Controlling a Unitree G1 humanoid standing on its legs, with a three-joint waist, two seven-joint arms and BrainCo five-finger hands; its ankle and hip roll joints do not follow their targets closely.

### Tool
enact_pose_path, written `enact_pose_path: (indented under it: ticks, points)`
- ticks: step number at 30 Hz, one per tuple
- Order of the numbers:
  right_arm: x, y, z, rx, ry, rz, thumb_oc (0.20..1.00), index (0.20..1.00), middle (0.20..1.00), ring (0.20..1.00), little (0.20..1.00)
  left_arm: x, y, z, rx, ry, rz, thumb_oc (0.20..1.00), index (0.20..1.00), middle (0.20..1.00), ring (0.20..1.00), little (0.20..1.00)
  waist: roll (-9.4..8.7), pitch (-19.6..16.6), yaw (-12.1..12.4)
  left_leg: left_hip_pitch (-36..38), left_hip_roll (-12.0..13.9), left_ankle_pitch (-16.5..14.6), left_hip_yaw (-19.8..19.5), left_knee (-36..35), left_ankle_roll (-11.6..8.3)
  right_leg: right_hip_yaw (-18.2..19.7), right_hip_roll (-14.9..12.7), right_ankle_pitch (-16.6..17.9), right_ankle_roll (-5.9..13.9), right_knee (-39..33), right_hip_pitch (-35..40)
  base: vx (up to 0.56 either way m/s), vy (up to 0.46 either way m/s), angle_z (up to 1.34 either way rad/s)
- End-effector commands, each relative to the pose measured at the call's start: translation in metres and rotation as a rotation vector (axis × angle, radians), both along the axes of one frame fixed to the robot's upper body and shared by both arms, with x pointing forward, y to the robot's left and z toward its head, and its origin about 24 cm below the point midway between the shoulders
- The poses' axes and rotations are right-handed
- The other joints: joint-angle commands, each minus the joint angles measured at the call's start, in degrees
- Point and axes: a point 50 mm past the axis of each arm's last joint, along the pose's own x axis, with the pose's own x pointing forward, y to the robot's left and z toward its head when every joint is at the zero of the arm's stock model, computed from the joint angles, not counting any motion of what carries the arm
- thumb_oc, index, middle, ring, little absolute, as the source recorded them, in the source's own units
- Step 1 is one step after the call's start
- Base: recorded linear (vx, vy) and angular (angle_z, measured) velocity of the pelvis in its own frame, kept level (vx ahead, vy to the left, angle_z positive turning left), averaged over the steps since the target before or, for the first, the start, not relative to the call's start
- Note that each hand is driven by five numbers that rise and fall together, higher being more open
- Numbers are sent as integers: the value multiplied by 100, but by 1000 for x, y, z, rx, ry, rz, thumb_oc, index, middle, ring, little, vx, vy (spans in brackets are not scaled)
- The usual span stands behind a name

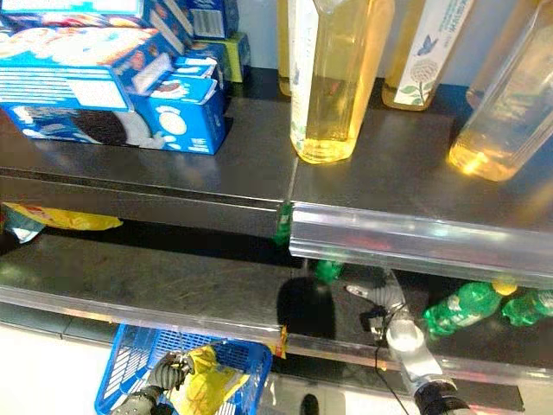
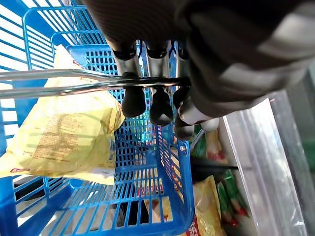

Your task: Pick up the snacks into the basket

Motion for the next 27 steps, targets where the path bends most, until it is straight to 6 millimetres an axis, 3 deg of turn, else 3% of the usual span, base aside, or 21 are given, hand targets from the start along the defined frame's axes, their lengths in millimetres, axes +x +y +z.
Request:
enact_pose_path:
  ticks: [1,12,27]
  points:
    - [1,0,20,-20,-107,26,1000,1000,1000,1000,1000,27,-6,41,25,-214,-95,200,200,200,200,200,-22,-462,-2,-187,-77,-446,209,246,-58,8,-527,-709,727,740,-231,0,0,0]
    - [17,7,37,-61,-146,39,1000,1000,1000,1000,1000,34,-10,46,18,-243,-97,200,200,200,200,200,83,-340,61,-237,-40,-422,242,192,-88,14,-555,-772,723,761,-284,5,-5,0]
    - [23,18,28,-36,-101,55,1000,1000,1000,1000,1000,38,-8,54,20,-278,-76,200,200,200,200,200,-38,-163,77,-316,-126,-584,334,474,-21,160,-575,-752,746,872,-347,-6,3,-1]
